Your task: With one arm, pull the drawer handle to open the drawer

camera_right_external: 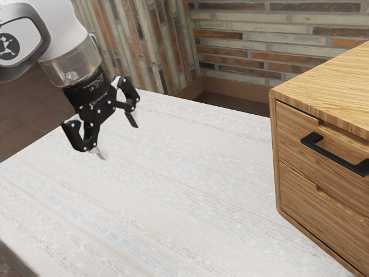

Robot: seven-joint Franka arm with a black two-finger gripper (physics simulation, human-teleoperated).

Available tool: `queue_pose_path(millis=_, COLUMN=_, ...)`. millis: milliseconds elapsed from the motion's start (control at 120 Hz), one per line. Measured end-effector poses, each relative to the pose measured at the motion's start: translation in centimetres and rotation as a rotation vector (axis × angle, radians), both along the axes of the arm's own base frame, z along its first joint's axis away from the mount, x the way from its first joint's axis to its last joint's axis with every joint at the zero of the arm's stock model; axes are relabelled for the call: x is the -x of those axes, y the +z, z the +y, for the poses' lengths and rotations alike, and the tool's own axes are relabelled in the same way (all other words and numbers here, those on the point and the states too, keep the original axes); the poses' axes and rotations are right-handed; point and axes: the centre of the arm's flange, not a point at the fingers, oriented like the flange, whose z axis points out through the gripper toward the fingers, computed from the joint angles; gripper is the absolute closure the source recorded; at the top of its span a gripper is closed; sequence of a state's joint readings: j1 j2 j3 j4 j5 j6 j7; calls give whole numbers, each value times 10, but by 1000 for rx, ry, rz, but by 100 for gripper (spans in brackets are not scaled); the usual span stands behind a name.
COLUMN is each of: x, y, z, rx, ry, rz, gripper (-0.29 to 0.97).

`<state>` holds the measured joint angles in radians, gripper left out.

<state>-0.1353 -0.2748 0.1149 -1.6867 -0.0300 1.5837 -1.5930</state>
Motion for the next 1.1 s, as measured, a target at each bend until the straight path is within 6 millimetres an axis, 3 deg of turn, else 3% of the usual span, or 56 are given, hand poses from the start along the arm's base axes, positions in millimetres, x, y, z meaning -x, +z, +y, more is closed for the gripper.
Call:
queue_pose_path(millis=125, x=4, y=-14, z=-9, rx=12, ry=-26, rz=73, gripper=0)
queue_pose_path(millis=250, x=9, y=-18, z=-58, rx=13, ry=-130, rz=110, gripper=0)
queue_pose_path(millis=417, x=-24, y=-27, z=-141, rx=19, ry=-262, rz=68, gripper=0)
queue_pose_path(millis=592, x=-35, y=-20, z=-192, rx=36, ry=-325, rz=-35, gripper=0)
queue_pose_path(millis=917, x=-75, y=-24, z=-252, rx=48, ry=-363, rz=-164, gripper=0)
queue_pose_path(millis=1100, x=-85, y=-26, z=-267, rx=53, ry=-369, rz=-197, gripper=0)
